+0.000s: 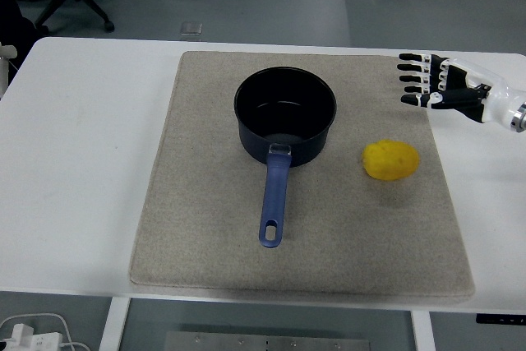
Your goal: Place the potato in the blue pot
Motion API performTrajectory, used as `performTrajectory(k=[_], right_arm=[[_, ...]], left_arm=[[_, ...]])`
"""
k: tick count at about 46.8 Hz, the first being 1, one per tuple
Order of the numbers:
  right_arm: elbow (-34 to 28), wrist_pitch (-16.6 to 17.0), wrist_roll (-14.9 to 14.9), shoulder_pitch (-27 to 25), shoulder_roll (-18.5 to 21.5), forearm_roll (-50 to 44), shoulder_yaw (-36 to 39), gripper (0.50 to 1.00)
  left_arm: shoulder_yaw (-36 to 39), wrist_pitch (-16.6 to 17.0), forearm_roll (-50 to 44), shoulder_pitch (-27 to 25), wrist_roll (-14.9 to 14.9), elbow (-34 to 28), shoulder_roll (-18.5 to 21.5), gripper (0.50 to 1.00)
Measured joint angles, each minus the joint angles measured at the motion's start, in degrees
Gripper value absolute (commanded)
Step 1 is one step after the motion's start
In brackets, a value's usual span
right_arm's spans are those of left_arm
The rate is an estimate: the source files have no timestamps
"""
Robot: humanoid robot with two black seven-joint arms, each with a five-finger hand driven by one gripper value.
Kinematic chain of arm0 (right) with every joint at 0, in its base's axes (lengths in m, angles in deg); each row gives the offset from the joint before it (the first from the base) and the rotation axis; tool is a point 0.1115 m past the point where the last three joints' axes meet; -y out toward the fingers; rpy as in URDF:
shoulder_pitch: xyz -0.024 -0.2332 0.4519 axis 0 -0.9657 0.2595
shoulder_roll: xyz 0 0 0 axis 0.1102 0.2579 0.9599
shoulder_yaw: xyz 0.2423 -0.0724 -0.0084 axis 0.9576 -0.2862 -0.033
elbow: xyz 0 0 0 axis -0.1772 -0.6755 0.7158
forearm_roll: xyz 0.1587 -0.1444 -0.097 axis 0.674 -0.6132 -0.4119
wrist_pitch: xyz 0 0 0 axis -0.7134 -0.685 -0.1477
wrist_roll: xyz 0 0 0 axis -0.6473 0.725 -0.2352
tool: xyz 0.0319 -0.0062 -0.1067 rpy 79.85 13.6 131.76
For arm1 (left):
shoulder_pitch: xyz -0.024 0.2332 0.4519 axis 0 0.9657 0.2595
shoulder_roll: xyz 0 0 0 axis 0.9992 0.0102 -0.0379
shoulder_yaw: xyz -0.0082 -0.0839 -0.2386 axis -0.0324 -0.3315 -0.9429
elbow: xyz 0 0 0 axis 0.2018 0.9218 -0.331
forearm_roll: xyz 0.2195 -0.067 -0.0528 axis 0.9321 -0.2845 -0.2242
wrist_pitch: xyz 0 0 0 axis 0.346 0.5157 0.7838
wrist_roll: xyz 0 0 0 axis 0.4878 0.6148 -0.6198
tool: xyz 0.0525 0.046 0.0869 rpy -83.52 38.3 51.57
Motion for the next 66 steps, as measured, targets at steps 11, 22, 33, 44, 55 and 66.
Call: performTrajectory(k=[11,22,33,44,55,66], right_arm=[[4.34,0.4,2.16,-1.36,-1.68,-9.79,-0.03,0.928],[8.78,0.15,2.75,-1.3,-3.15,-19.68,0.14,0.928],[11.26,-0.22,4.15,-0.91,-4.2,-26.5,0.23,0.928],[11.92,-2.21,8.9,-1.35,-4.06,-36.18,-0.12,0.928],[11.87,-4.97,13.75,-2.33,-3.43,-42.48,-0.82,0.928],[11.1,-9.99,15.79,-2.85,-3.25,-43.36,-3.95,0.924]], left_arm=[[0.0,0.0,0.0,0.01,0.02,-0.08,0.0,0.996],[0.0,-0.01,0.0,0.01,-0.01,-0.09,0.0,0.996],[0.0,-0.02,0.0,0.01,-0.04,0.06,0.0,0.996],[0.0,-0.02,0.0,0.01,-0.07,0.09,0.0,0.996],[0.0,0.0,0.01,0.01,-0.03,0.09,0.0,0.996],[0.0,0.0,0.01,0.01,-0.03,0.09,0.0,0.996]])
